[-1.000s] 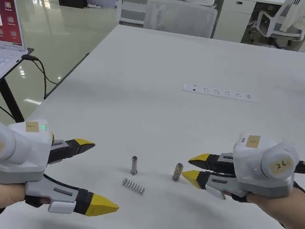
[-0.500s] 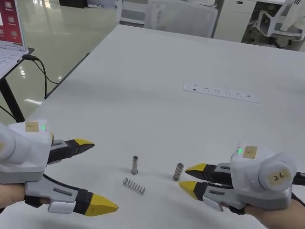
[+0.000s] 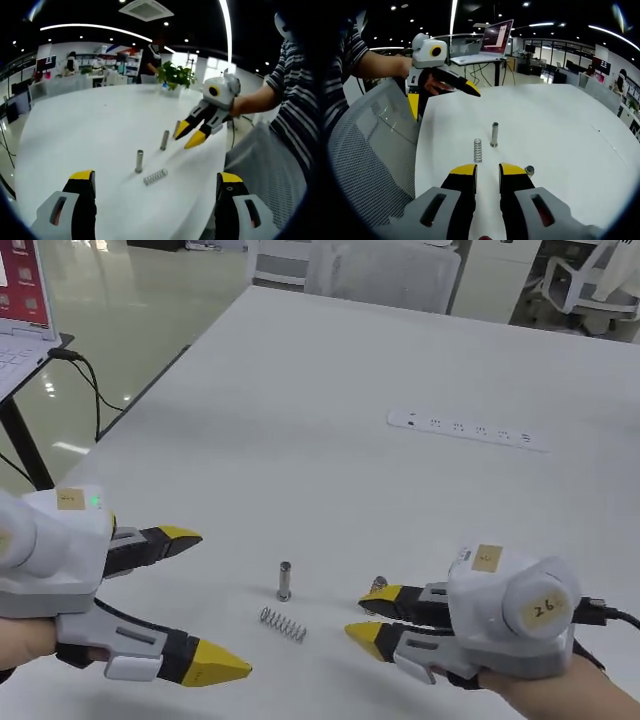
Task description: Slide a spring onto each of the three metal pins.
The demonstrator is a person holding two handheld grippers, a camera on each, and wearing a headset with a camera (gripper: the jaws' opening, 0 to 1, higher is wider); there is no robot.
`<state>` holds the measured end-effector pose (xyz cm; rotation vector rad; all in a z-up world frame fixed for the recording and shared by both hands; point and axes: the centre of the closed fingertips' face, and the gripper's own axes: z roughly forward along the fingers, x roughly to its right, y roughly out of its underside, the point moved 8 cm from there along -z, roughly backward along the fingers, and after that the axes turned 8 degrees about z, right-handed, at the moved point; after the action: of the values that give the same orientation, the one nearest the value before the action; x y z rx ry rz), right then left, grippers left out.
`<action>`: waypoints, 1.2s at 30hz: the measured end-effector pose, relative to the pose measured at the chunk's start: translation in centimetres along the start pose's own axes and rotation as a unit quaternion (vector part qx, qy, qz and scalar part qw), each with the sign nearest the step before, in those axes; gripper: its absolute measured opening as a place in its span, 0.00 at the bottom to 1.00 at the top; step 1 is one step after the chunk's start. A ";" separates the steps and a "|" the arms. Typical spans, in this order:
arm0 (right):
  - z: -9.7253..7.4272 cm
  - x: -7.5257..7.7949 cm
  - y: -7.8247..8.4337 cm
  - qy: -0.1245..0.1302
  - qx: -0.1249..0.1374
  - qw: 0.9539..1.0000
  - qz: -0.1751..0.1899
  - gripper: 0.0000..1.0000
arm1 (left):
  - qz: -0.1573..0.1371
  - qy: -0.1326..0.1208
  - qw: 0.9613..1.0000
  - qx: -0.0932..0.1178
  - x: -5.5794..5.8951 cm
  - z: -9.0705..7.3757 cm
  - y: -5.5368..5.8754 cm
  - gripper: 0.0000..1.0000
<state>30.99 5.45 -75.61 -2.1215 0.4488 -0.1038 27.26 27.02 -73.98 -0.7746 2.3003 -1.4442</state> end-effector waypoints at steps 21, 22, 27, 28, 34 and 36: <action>4.7 -1.7 -0.3 -0.017 -0.034 0.999 -0.024 0.14 | 0.010 0.014 1.000 -0.002 0.6 0.6 -0.5 0.97; 5.0 -1.8 -0.3 -0.018 -0.036 0.999 -0.024 0.14 | 0.009 0.014 1.000 -0.002 0.6 0.6 -0.5 0.97; 5.8 -2.2 -0.2 -0.018 -0.043 0.998 -0.035 0.15 | 0.009 0.013 1.000 -0.005 0.7 0.3 -0.4 0.97; 6.0 -2.1 -0.1 -0.017 -0.046 0.998 -0.035 0.15 | 0.009 0.014 1.000 -0.006 0.7 0.3 -0.3 0.97; 6.6 -1.4 0.1 -0.006 -0.055 0.998 -0.028 0.14 | 0.006 0.013 1.000 -0.009 0.8 0.2 -0.2 0.97; 6.9 -1.5 0.2 -0.008 -0.058 0.998 -0.030 0.13 | 0.008 0.014 1.000 -0.010 0.9 0.2 -0.2 0.97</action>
<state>31.24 11.33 -79.55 -2.2478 0.3895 -0.0961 26.74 26.27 -73.90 -0.7441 2.3404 -1.4367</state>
